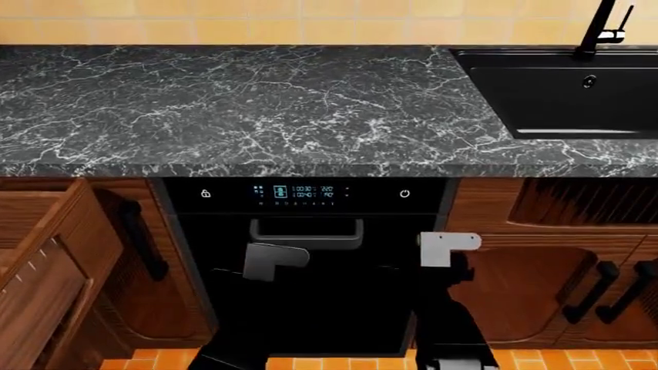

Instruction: Pick and place the shaker into the drawer. Then close the cabinet.

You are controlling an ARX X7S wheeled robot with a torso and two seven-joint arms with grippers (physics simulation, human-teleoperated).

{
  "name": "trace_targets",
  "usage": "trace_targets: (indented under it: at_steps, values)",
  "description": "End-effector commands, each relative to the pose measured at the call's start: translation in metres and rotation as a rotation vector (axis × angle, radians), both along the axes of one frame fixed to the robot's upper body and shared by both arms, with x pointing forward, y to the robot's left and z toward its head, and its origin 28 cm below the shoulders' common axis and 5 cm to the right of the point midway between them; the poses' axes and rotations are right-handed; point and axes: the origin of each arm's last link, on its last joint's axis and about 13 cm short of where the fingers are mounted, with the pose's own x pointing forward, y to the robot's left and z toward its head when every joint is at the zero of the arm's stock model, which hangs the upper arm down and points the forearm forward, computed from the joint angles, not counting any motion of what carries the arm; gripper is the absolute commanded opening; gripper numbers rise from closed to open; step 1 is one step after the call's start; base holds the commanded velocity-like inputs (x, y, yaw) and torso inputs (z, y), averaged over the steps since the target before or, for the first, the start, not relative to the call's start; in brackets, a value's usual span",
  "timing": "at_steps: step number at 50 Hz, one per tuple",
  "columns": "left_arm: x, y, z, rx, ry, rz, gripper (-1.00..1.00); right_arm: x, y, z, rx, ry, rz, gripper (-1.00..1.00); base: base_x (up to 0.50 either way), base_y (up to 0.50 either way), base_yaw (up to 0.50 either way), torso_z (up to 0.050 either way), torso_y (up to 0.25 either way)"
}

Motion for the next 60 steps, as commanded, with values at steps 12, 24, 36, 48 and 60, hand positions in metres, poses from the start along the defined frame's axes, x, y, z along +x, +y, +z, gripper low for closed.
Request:
trace_targets:
  at_steps: [12,24,36,48,60]
  values:
    - [0.003,0.060,0.298,-0.118,-0.619,-0.137,1.00,-0.010,-0.055,0.313,-0.260,-0.543,0.020,1.00,0.00,0.00,0.00,0.000,0.000]
    - [-0.039,0.080,0.418,0.077,-0.837,-0.321,1.00,-0.047,-0.067,0.421,-0.488,-0.635,0.090,1.00,0.00,0.00,0.00,0.000,0.000]
    - [-0.049,0.125,0.417,0.301,-0.716,-0.286,1.00,-0.076,-0.074,0.456,-0.643,-0.599,0.105,1.00,0.00,0.00,0.00,0.000,0.000]
    - [-0.059,0.181,0.424,0.345,-0.690,-0.066,1.00,-0.089,-0.076,0.469,-0.701,-0.613,0.077,1.00,0.00,0.00,0.00,0.000,0.000]
    - [-0.070,0.197,0.423,0.344,-0.679,-0.005,1.00,-0.094,-0.075,0.476,-0.715,-0.630,0.077,1.00,0.00,0.00,0.00,0.000,0.000]
